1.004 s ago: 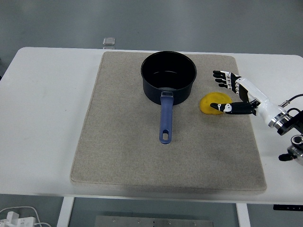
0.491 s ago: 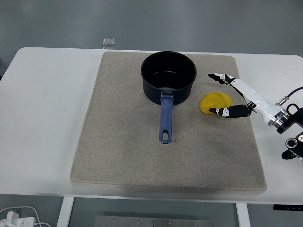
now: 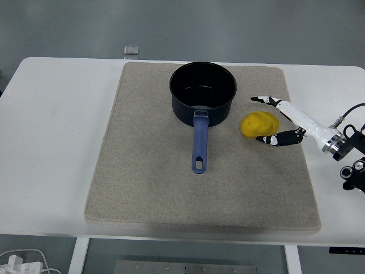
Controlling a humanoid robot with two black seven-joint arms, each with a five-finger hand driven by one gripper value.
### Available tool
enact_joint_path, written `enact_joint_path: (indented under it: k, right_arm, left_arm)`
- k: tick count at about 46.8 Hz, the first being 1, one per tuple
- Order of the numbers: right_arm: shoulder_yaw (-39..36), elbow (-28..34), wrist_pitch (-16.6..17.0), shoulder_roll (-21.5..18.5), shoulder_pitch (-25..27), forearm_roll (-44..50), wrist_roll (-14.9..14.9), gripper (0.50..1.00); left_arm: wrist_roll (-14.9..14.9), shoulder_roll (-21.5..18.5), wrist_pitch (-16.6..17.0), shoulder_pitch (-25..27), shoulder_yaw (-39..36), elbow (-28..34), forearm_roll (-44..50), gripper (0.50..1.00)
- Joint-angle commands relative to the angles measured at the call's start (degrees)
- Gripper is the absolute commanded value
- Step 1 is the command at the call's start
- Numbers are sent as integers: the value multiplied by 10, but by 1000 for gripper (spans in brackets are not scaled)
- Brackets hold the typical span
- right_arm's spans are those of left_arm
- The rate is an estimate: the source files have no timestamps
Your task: Put the potato in the blue pot
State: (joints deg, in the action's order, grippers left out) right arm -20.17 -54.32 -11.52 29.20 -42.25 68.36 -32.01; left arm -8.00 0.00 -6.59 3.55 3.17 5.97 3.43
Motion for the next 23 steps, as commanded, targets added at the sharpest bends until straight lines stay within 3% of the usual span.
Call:
enact_joint_path:
  k: [1,20,23]
  right_arm:
    - [0,0,0,-2,1,-1,0,919]
    - [0,32,4,-34,1,-6,-1,924]
    - [0,32,5,-35,1,-8,-1,903]
  left_arm:
    - [0,0,0,0,0,0,0,999]
    - [0,0,1,0,0,-1,0,999]
    - [0,0,0,0,0,0,0,999]
